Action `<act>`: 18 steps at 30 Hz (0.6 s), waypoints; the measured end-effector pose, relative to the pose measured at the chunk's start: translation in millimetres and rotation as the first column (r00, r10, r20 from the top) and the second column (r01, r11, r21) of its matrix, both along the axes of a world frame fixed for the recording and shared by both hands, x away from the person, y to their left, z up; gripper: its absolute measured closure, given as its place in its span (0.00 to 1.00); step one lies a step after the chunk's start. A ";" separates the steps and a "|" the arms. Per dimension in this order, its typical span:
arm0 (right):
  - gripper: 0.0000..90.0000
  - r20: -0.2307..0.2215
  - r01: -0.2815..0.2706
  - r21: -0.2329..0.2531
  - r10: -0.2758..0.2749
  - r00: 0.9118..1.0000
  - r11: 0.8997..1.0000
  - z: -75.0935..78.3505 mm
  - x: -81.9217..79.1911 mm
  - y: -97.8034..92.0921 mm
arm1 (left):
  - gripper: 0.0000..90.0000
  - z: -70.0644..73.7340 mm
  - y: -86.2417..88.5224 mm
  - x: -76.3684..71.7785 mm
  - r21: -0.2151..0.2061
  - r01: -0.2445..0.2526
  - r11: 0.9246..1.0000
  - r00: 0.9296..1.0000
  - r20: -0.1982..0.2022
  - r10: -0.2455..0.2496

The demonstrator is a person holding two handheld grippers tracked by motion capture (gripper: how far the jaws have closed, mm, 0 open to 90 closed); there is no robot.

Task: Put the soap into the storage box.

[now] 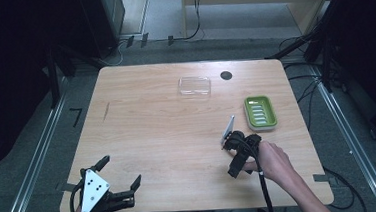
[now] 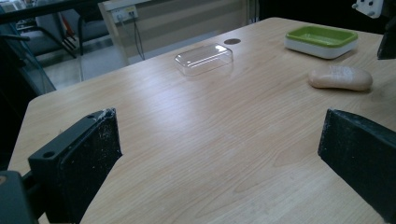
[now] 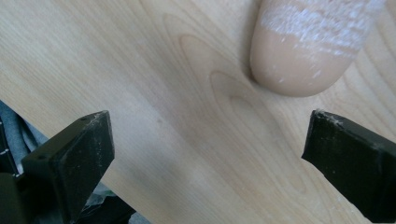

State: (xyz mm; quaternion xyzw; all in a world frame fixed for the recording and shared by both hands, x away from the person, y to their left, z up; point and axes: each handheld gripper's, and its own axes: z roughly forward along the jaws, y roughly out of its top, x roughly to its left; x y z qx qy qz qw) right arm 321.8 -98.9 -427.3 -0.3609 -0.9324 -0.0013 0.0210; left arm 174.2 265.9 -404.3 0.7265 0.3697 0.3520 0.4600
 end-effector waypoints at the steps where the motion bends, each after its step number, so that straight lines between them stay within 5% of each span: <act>1: 0.02 0.000 0.003 0.004 -0.003 1.000 1.000 0.9 1.5 0.4 | 0.00 -0.1 -0.2 0.2 -0.001 0.001 1.000 1.000 0.000 -0.001; 18: 0.02 0.014 0.031 -0.004 -0.031 0.999 1.000 1.1 22.8 2.2 | 0.00 -0.1 -0.7 1.0 0.001 0.005 1.000 1.000 0.001 -0.005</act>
